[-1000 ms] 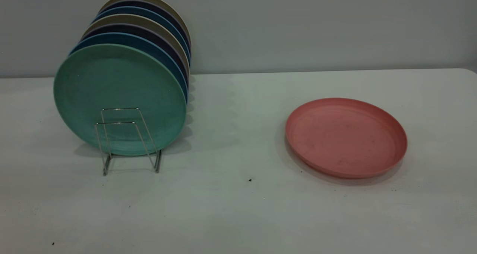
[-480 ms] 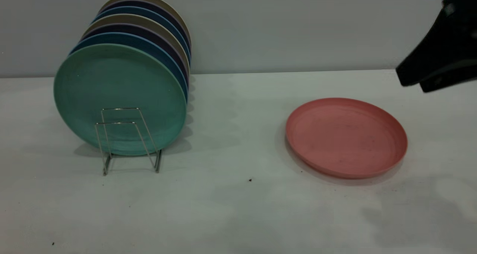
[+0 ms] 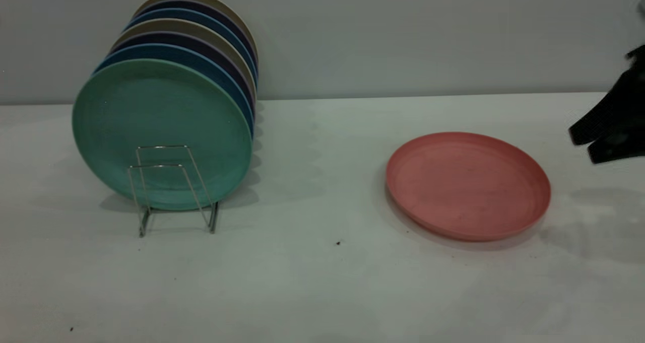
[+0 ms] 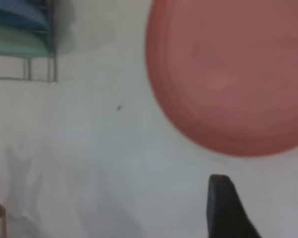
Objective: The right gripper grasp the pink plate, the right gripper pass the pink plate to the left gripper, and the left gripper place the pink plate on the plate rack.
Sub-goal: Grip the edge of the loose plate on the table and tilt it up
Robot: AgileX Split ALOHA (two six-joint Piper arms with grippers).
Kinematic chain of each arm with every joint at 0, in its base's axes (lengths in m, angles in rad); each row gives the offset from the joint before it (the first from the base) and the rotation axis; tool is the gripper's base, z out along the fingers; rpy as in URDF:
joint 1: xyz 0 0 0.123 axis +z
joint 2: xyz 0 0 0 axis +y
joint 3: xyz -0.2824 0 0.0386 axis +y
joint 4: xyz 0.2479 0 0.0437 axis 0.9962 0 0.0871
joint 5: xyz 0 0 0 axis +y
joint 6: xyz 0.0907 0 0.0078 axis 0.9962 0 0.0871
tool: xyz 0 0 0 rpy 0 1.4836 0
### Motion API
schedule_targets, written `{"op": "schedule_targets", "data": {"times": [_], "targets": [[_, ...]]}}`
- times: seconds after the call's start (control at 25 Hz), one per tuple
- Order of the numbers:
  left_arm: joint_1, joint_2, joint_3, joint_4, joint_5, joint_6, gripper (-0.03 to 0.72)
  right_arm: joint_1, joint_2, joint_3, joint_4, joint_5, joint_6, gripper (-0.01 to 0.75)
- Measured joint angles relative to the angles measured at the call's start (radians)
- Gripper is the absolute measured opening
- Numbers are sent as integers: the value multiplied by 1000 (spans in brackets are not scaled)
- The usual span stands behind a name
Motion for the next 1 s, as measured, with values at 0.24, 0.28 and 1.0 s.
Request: {"op": "schedule_targets", "data": {"times": [0.24,0.28,1.0], "targets": [[0,0,0,0,0,12,483,0,168,-93,42,-57,-10,389],[0,0,0,0,0,12,483,0,190,-104,47,-66,-12,389],[0,0,0,0,0,18,483,90,276,-148,170,-325,-99,331]]}}
